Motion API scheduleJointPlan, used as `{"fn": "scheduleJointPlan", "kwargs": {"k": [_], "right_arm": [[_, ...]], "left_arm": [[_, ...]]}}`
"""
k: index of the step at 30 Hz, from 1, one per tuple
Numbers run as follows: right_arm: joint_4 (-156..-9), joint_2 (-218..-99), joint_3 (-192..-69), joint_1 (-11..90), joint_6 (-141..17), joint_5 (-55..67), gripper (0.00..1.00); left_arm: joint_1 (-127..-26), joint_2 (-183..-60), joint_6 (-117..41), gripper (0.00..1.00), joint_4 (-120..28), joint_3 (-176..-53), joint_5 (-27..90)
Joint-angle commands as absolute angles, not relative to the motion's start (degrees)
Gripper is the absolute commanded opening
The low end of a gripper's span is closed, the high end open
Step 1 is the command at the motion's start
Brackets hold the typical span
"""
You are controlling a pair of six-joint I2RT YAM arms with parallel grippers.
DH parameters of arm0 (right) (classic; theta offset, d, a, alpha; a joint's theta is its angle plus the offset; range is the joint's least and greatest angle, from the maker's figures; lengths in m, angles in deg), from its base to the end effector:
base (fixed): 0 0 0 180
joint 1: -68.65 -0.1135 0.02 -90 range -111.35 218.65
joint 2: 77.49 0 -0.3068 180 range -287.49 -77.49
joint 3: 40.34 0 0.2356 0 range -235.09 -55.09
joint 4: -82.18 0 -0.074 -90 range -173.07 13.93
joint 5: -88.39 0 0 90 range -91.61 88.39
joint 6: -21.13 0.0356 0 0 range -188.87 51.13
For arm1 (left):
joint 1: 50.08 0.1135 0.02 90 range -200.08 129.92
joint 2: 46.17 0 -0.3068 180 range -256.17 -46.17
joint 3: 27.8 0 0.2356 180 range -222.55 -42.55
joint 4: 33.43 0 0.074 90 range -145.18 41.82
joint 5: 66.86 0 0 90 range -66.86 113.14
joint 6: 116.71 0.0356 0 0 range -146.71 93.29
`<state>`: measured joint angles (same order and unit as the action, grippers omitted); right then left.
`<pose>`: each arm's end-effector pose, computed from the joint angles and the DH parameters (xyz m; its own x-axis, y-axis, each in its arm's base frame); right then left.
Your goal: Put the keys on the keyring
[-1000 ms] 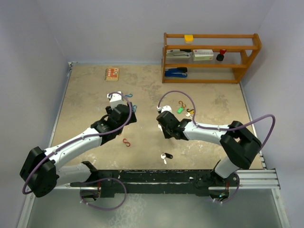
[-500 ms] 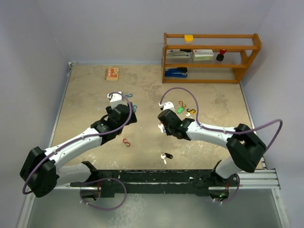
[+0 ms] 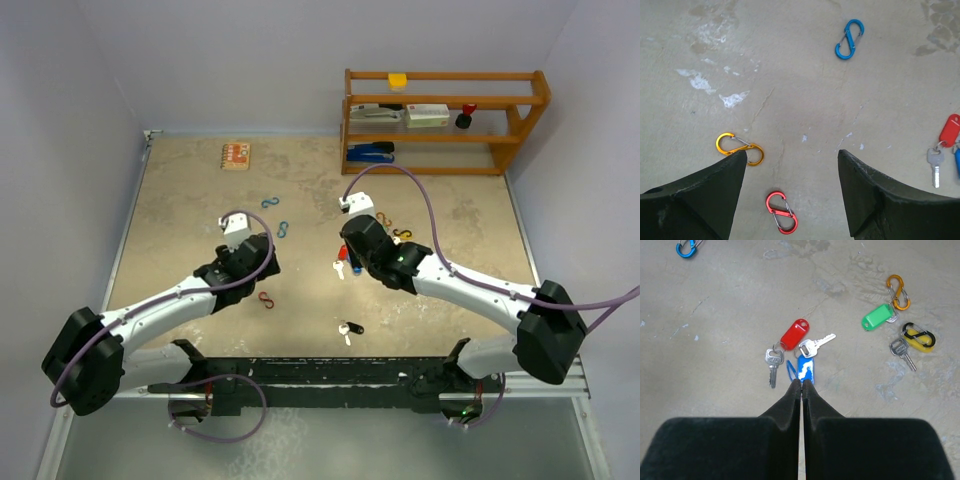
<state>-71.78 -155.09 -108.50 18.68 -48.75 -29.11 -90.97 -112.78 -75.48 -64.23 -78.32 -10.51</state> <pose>0.1879 0.1981 0.3132 -0.5010 -0.1220 -0.8568 -0.2822 0.9589 0.0285 0.1606 -0.1130 0.2541 -0.5583 -0.3447 -0.7547 -0.2446 0.9375 -0.2473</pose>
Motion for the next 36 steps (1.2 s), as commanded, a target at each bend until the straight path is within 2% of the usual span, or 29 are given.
{"fn": "scheduleJointPlan", "kwargs": {"k": [1, 11, 21, 36], "right_arm": [[-72.35, -153.59, -109.87, 18.38, -49.6, -29.82, 0.0], [-73.96, -153.07, -107.73, 18.38, -49.43, -27.86, 0.0], [-74.68, -152.1, -106.22, 18.37, -48.85, -27.36, 0.0], [-75.08, -149.79, -103.7, 18.38, -48.68, -27.57, 0.0]], "left_arm": [[-90.69, -111.67, -84.74, 0.7, -65.25, -75.43, -12.04], [-93.06, -105.21, -97.75, 0.71, -64.82, -67.5, -9.89], [-99.48, -112.4, -101.24, 0.71, -63.11, -69.07, -8.85], [-100.35, -117.67, -99.57, 0.7, -58.59, -70.45, -7.59]]}}
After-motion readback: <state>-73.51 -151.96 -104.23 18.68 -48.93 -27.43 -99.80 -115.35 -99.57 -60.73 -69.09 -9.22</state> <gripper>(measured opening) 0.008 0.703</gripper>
